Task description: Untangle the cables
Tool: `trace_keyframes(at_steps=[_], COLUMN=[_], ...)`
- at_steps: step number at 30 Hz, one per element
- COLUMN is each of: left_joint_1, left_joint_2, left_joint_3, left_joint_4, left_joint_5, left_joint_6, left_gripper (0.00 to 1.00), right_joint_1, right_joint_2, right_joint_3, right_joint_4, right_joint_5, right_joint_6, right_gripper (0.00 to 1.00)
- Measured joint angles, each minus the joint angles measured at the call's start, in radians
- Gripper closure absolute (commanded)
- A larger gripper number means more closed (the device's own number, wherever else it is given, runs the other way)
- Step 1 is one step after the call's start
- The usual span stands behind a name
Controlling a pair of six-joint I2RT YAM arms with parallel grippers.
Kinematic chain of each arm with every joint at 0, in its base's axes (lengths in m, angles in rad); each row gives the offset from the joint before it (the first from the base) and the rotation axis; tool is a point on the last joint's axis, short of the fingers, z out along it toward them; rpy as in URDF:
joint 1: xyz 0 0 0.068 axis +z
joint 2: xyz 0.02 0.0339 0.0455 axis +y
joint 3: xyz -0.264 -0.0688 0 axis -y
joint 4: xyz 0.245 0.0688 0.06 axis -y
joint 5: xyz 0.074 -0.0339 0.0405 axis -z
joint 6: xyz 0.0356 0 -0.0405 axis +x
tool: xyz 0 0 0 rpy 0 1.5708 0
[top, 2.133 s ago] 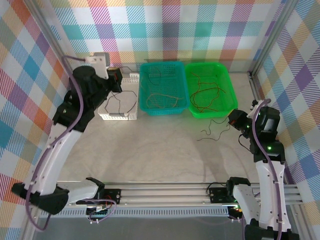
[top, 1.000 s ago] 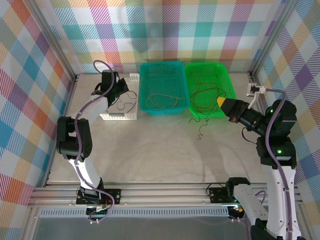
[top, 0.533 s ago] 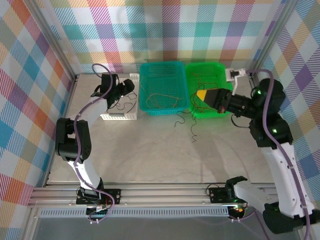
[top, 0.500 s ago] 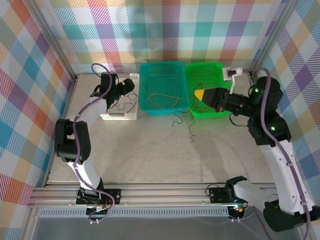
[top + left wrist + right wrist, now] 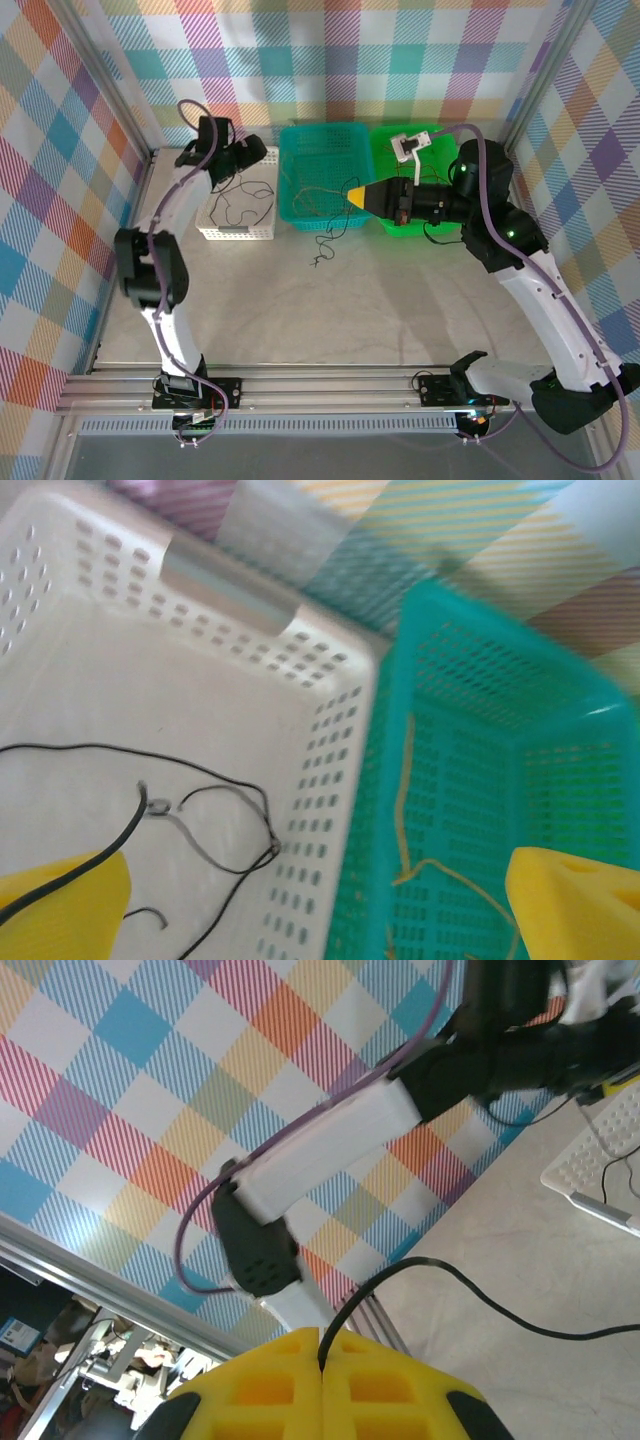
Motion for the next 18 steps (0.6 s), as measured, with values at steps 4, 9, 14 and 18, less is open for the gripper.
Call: trace_keyframes(at_steps=[4, 9, 14, 18], left_joint_1=[-0.007, -0.018, -0.006, 0.007], left_joint_2=[0.137, 0.183, 0.182, 0.176], left_joint_3=[0.180, 0.293, 0.296, 0.243], left_joint_4=[-0.225, -0.459, -0.556, -0.553], left_joint_5=[-0.038, -0.038, 0.080, 0.251], left_joint_6=[0.023, 0.049, 0.017, -0.056], left_gripper=[0.05, 0.00, 0.00, 0.00], right_joint_1=[0.011, 0.015, 0.022, 0.031], right_joint_2=[0.001, 0.026, 0.070, 0.082], right_joint_3=[0.015, 0.024, 0.027, 0.035], right_joint_4=[-0.045, -0.086, -0.123, -0.168], right_joint_5=[0.052, 0.089, 0.112, 0.144], right_joint_6=[-0.023, -0.034, -0.054, -0.079], right_gripper=[1.00, 1.00, 1.00, 1.00])
